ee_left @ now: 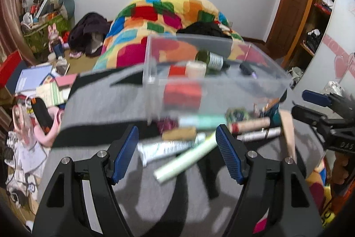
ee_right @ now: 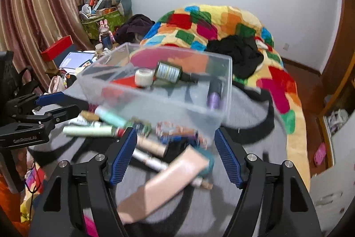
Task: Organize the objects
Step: 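Grasp the pale green tube with the left tool while the right tool grasps the beige tube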
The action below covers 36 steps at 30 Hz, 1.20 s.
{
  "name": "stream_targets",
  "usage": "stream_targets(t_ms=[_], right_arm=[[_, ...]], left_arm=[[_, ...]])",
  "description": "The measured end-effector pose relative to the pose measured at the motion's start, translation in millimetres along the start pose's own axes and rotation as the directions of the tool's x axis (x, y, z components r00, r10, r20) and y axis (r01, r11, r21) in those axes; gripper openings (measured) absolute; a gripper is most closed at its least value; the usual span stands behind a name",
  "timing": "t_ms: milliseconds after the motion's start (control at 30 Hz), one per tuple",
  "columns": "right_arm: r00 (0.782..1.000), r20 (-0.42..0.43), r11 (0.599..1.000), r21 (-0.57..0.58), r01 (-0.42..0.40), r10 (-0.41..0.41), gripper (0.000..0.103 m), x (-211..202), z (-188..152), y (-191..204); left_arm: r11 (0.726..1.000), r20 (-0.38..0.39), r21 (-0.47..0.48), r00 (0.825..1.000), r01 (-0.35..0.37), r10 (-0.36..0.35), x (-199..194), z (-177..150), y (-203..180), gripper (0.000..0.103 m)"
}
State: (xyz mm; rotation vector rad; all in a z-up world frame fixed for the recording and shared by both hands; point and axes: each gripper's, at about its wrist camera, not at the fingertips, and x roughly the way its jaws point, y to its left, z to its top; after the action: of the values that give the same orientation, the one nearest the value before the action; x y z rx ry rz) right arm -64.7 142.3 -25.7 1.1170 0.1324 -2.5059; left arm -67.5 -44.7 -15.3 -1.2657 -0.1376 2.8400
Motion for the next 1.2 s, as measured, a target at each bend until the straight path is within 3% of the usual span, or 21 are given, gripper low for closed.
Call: stream_targets(t_ms=[200, 333, 400, 467, 667, 800, 933, 1200], right_arm=[[0.998, -0.063, 0.999, 0.032, -0.022, 0.024, 0.075, -0.5, -32.0, 8.7], [0.994, -0.101, 0.999, 0.018, -0.041, 0.043, 0.076, 5.5, -45.6, 25.3], [0.993, -0.114, 0.999, 0.006, -0.036, 0.036, 0.076, 9.6, -51.0, 31.3], [0.993, -0.119, 1.0, -0.001, -0.029, 0.029, 0.076, 10.9, -56.3, 34.1], [0.993, -0.12, 1.0, 0.023, 0.015, -0.012, 0.074, 7.4, -69.6, 20.2], [0.994, -0.111, 0.999, 0.047, 0.027, -0.021, 0.061, 1.6, -73.1, 8.3], [0.995, -0.098, 0.998, 0.05, 0.031, -0.026, 0.045, -4.1, -76.2, 3.8], [0.997, -0.071, 0.999, 0.038, 0.034, -0.031, 0.02, -9.7, -79.2, 7.0]], left_arm=[[0.999, -0.083, -0.03, 0.996, 0.013, -0.015, 14.9, -34.0, 5.7, 0.072], [0.999, -0.06, -0.029, 0.998, 0.012, -0.014, 15.8, -39.0, -0.2, 0.072], [0.999, -0.054, -0.034, 0.998, 0.041, -0.043, 14.6, -39.9, -4.3, 0.068], [0.998, -0.055, -0.022, 0.997, 0.057, -0.059, 12.1, -41.7, -9.6, 0.058], [0.991, -0.068, 0.025, 0.989, 0.129, -0.127, -1.9, -54.7, -29.4, 0.047], [0.982, -0.078, 0.08, 0.983, 0.173, -0.167, -13.0, -63.9, -47.0, 0.046], [0.984, -0.056, 0.128, 0.991, 0.126, -0.12, -18.0, -60.3, -55.6, 0.046], [0.991, -0.073, 0.102, 0.994, 0.091, -0.084, 12.1, -37.3, -49.7, 0.046]])
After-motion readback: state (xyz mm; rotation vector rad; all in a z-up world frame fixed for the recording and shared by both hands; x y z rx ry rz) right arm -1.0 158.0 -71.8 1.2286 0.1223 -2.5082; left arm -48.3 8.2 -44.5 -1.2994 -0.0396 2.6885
